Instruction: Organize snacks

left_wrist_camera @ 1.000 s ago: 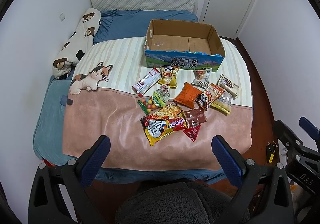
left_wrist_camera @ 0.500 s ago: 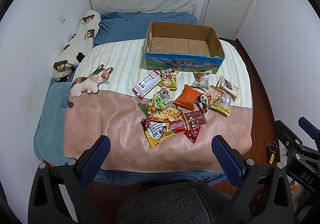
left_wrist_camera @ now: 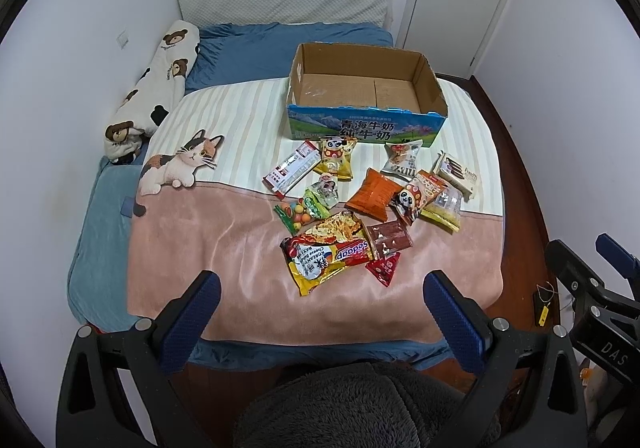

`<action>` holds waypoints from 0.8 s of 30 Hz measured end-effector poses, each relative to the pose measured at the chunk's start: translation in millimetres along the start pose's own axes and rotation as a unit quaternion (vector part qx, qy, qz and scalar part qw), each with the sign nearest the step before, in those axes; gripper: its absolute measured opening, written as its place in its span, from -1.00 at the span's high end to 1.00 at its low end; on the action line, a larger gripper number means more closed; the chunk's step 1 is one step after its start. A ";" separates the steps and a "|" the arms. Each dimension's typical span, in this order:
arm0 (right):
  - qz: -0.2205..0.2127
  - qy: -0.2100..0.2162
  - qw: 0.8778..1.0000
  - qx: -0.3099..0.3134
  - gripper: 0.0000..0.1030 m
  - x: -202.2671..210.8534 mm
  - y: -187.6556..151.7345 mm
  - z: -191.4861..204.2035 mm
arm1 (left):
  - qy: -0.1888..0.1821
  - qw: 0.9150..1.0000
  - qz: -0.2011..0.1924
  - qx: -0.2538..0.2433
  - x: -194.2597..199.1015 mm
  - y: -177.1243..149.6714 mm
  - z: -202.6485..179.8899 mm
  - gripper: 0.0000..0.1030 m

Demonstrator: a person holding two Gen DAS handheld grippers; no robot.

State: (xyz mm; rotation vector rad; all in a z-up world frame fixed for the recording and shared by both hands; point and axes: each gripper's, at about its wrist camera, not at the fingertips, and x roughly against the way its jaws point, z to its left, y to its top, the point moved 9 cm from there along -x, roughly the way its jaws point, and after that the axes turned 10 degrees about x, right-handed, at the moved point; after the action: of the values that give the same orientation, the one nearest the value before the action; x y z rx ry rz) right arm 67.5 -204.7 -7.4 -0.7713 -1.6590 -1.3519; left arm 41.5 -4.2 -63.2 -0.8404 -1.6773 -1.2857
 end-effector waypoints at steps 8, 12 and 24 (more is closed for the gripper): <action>0.001 -0.002 1.000 0.001 -1.00 -1.3 -1.7 0.2 | -0.001 1.000 0.002 0.001 -2.8 -1.3 -1.9 -1.00; 0.000 -0.002 1.000 0.000 -1.00 -1.4 -3.0 1.4 | -0.001 1.000 0.002 0.001 -3.0 -1.4 -2.0 -1.00; 0.003 -0.002 1.000 -0.002 -1.00 -3.1 -4.3 2.7 | -0.004 1.000 0.006 0.000 -7.7 -6.1 -5.2 -1.00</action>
State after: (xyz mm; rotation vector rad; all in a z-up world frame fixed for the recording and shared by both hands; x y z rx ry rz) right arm 64.6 -203.0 -12.4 -0.7799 -1.6561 -1.3502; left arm 40.5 -10.9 -72.0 -0.8557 -1.6771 -1.2750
